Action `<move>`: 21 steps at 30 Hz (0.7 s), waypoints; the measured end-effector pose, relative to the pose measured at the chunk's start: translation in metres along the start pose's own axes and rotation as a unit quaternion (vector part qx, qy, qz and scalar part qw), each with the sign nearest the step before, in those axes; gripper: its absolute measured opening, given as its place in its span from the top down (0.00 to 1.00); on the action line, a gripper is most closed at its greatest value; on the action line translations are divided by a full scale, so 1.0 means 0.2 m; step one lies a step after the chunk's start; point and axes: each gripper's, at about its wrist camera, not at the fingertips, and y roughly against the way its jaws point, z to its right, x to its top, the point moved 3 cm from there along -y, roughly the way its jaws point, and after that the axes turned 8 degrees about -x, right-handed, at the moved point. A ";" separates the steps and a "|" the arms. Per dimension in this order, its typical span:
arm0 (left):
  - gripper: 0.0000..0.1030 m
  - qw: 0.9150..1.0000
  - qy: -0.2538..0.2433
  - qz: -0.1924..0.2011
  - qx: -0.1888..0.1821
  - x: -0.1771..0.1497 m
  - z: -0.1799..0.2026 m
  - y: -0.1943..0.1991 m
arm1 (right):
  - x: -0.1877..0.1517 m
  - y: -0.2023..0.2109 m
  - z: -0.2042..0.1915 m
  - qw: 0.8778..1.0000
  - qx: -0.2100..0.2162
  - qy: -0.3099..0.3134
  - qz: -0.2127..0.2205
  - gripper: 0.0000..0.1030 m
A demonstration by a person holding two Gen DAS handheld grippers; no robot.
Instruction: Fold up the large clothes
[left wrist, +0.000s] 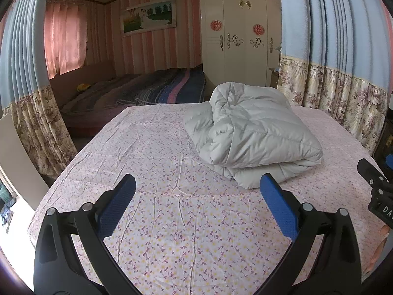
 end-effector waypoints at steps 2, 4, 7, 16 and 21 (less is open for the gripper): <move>0.03 1.000 0.000 0.000 0.000 0.00 0.00 -0.01 | 0.00 0.00 0.00 1.000 0.000 -0.001 -0.001 0.02; 0.03 1.000 -0.001 0.001 0.000 0.01 0.00 -0.01 | 0.00 -0.01 0.00 1.000 0.000 -0.001 -0.002 0.02; 0.03 1.000 -0.001 0.001 0.000 0.01 0.00 -0.01 | 0.00 -0.02 -0.01 1.000 -0.002 -0.001 -0.003 0.02; 0.03 1.000 -0.002 0.002 -0.001 0.02 -0.01 -0.02 | 0.00 -0.02 -0.01 1.000 -0.002 -0.004 -0.006 0.02; 0.03 1.000 -0.005 0.003 -0.003 0.03 0.00 -0.02 | 0.00 -0.02 -0.01 1.000 -0.004 -0.004 -0.005 0.02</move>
